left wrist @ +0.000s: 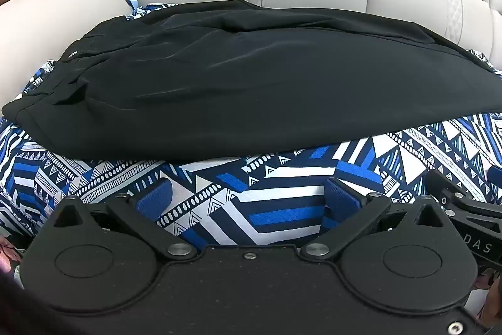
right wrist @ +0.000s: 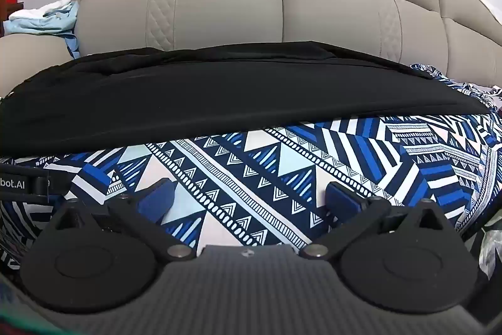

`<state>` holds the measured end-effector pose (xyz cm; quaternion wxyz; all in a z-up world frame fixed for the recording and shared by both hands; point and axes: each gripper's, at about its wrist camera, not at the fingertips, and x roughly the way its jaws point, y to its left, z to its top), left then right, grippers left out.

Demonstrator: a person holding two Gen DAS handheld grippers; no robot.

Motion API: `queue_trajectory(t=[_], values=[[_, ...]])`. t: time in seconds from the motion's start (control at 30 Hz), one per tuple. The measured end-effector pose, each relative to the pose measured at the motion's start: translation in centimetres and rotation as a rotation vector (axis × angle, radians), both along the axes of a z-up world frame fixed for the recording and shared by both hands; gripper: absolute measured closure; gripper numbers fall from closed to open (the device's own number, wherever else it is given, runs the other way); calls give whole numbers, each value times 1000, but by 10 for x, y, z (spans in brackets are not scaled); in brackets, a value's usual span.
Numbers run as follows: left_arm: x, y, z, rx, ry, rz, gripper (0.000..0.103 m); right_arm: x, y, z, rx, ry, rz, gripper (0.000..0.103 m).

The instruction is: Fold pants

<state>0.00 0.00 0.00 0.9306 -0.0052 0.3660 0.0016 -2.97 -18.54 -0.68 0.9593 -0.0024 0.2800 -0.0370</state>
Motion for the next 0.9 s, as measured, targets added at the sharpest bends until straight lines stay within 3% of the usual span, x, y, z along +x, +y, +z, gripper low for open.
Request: queue_trajectory(t=[0.9], values=[[0,0,0,-1,1,0,0,-1,-1,-1,3,-7,2,0]])
